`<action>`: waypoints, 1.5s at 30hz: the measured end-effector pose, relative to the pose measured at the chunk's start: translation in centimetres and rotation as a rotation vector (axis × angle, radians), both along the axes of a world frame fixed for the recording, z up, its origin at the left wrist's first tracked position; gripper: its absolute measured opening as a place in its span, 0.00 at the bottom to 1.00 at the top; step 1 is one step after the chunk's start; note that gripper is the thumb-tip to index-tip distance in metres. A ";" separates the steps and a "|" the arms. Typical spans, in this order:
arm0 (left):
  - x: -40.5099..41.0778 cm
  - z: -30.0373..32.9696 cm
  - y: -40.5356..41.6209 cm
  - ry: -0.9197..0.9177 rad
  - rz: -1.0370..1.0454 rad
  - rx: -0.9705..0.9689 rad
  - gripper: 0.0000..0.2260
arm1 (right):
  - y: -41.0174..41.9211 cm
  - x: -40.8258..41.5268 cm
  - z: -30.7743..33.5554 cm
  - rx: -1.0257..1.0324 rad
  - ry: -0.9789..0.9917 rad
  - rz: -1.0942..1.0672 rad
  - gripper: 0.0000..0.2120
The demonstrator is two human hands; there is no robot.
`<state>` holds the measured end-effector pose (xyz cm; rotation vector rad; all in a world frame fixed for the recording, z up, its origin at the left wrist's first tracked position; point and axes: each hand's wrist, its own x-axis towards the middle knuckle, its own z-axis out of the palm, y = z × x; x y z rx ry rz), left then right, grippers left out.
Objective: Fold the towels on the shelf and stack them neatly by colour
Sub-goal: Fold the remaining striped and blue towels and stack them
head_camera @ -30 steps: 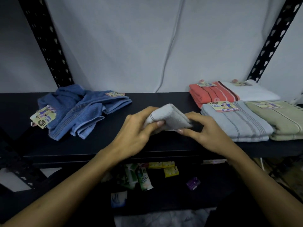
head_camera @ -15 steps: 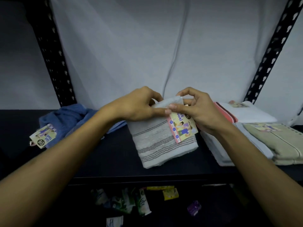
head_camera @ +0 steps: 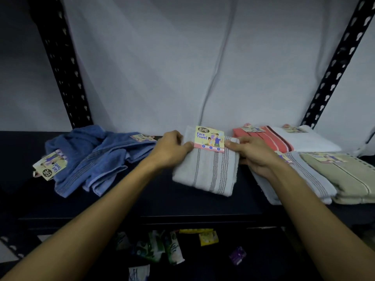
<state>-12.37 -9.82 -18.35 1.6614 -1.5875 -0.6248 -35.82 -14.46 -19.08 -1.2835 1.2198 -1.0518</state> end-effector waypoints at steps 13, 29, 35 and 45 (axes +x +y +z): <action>0.0 -3.9 0.7 -0.392 0.014 -0.001 0.17 | -2.5 3.3 -4.3 -0.423 0.862 -0.121 0.12; -2.5 -8.3 0.9 -0.612 -0.196 0.129 0.29 | 1.5 2.8 -7.5 -0.409 1.147 0.282 0.27; -0.6 -8.6 2.5 -0.599 -0.334 0.097 0.34 | 3.0 1.1 -7.5 -0.284 1.076 0.218 0.27; -0.4 -7.7 1.3 -0.345 -0.112 -0.077 0.21 | 10.5 -0.4 -8.2 -0.371 0.880 -0.014 0.26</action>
